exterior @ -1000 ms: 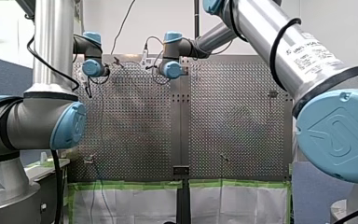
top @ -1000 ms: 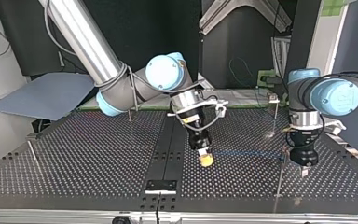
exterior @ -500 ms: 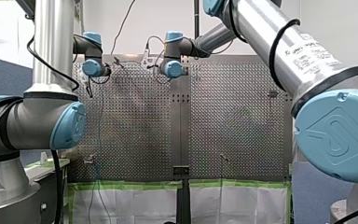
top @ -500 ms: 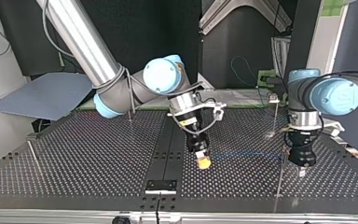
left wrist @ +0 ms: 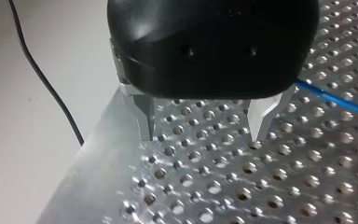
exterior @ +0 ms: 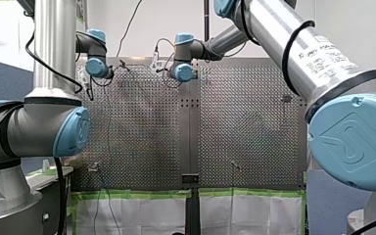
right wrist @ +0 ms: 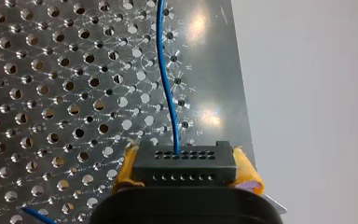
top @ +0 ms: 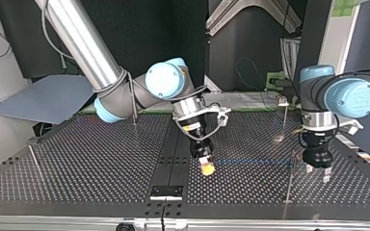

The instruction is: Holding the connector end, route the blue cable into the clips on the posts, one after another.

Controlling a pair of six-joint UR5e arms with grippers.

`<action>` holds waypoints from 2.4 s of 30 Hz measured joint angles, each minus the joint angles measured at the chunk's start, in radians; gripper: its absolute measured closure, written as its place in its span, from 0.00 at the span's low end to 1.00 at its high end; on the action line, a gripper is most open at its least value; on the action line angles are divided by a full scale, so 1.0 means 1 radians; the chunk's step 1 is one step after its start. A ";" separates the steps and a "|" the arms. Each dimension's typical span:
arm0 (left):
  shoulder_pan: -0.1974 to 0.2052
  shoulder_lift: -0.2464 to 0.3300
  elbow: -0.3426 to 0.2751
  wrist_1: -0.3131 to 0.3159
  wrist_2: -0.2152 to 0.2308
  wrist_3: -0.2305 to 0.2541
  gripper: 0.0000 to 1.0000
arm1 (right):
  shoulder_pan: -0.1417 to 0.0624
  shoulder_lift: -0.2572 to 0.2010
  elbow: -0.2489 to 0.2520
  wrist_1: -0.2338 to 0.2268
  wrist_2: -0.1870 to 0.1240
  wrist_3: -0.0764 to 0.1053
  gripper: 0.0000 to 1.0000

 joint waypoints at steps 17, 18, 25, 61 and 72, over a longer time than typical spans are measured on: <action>-0.012 0.054 -0.025 -0.177 0.021 -0.069 0.00 | -0.009 0.000 0.000 0.000 -0.001 -0.001 1.00; -0.012 0.067 -0.034 -0.189 0.020 -0.080 0.00 | -0.009 0.000 0.000 0.000 -0.001 -0.001 1.00; -0.019 0.118 -0.074 -0.264 0.018 -0.096 0.00 | -0.011 0.000 0.000 0.002 -0.004 -0.001 1.00; -0.141 0.283 -0.101 -0.283 -0.009 0.093 0.00 | -0.017 0.000 0.000 0.012 -0.005 0.000 1.00; -0.149 0.273 -0.101 -0.266 -0.035 0.160 0.00 | -0.020 0.000 0.000 0.018 -0.005 0.000 1.00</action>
